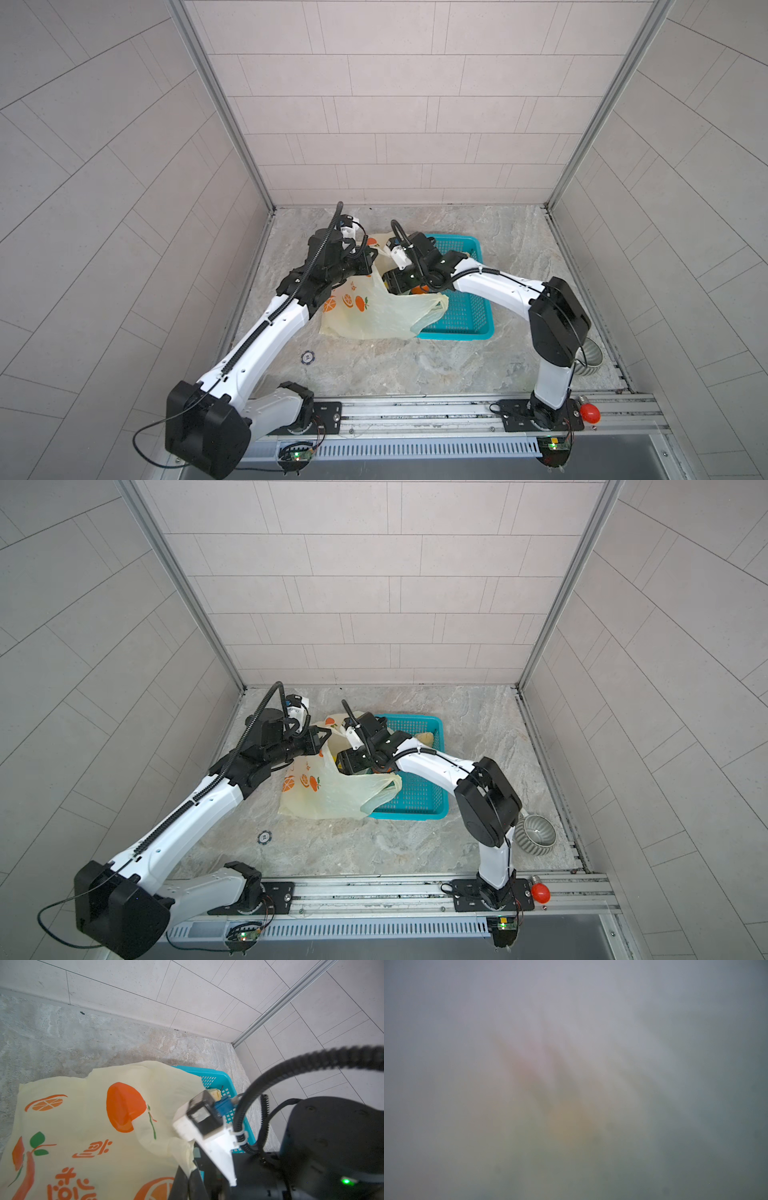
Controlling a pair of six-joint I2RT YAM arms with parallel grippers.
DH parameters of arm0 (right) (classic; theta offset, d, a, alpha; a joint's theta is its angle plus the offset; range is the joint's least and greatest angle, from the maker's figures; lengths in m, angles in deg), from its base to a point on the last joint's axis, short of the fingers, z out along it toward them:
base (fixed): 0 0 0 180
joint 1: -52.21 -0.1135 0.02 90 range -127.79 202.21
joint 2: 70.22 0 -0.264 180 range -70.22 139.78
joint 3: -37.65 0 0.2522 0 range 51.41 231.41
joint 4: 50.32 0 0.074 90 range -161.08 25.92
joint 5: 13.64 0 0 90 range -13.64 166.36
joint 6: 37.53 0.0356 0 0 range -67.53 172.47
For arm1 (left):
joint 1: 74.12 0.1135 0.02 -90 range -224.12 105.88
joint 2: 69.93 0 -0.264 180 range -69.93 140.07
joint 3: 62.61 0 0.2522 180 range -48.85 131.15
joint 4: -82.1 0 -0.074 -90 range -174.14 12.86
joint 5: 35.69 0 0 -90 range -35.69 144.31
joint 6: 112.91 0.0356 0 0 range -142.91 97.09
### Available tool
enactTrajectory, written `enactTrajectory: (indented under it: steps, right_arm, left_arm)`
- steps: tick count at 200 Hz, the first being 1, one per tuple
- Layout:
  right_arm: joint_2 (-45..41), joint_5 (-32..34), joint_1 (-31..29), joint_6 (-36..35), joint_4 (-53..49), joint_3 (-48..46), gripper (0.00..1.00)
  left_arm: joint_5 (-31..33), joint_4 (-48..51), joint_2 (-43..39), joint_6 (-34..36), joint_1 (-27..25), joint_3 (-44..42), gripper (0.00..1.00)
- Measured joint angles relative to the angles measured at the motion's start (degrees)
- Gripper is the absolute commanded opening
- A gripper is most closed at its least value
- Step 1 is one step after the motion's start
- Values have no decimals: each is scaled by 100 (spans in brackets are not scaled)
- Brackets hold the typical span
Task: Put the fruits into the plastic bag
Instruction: 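Withdraw the right gripper from the bag toward the orange in the basket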
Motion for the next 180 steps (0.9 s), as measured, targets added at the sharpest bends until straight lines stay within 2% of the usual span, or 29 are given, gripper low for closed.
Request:
enactTrajectory:
  steps: [62, 104, 133, 180]
  right_arm:
    - [-2295, 144, 901, -68, 505, -1464, 71]
    - [-3252, 262, 1541, 72, 713, -2361, 71]
    - [-3329, 542, 1864, 203, 752, -2662, 71]
    - [-2463, 509, 1606, 238, 699, -2706, 71]
  left_arm:
    - [-402, -133, 0, 83, 85, -59, 0]
    - [-595, -254, 0, 44, 155, -149, 0]
    - [-623, -306, -2, -22, 179, -184, 0]
    - [-562, -361, -2, -138, 190, -203, 0]
